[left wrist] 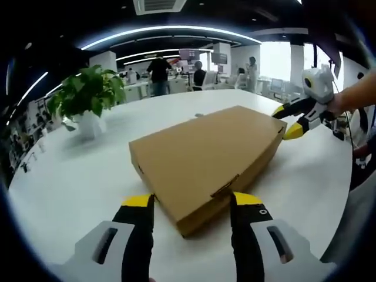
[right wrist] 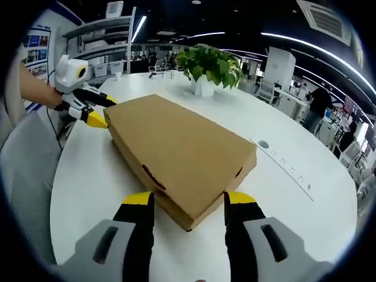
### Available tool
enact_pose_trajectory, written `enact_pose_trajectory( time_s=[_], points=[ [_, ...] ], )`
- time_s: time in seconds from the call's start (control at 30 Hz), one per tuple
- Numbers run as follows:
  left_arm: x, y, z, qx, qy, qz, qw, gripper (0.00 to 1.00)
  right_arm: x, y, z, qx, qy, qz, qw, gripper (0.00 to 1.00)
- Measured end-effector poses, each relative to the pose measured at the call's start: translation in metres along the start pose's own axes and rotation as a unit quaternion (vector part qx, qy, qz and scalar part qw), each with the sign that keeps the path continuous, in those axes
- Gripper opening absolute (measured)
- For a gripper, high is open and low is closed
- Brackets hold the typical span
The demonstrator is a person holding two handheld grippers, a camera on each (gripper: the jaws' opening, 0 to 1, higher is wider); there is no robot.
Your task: Operate the shoe box by opening the lid, removing the specified soft item, and placing it in the target area until the item is outside and the box remains undamaged.
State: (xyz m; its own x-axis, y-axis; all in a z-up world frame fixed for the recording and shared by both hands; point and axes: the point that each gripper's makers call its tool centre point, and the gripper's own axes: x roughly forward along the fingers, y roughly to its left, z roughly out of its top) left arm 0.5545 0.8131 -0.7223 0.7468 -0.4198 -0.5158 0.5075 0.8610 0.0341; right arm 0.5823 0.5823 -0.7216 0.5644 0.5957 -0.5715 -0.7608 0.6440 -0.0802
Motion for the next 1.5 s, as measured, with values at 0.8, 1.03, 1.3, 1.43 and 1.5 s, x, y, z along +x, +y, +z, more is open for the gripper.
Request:
enact_pose_trajectory(
  time_s=[0.8,1.03,1.3,1.43,1.5],
  points=[
    [-0.002,0.003,0.0,-0.001,0.003,-0.016,0.9999,0.47,0.0,0.007,-0.004,0.053,0.006,-0.026,0.9983,0.4],
    [-0.004,0.004,-0.002,-0.001,0.004,-0.019,0.9998,0.46,-0.002,0.014,-0.005,0.061,0.005,-0.036,0.9975,0.39],
    [-0.009,0.007,-0.005,0.007,0.009,-0.032,0.9994,0.46,-0.005,0.026,-0.006,0.073,0.005,-0.05,0.9961,0.39],
    [-0.011,0.008,-0.007,0.009,0.01,-0.039,0.9991,0.46,-0.008,0.033,-0.007,0.079,0.006,-0.058,0.9952,0.38],
    [-0.012,0.008,-0.007,0.011,0.01,-0.042,0.999,0.46,-0.009,0.036,-0.008,0.082,0.006,-0.062,0.9947,0.38]
  ],
)
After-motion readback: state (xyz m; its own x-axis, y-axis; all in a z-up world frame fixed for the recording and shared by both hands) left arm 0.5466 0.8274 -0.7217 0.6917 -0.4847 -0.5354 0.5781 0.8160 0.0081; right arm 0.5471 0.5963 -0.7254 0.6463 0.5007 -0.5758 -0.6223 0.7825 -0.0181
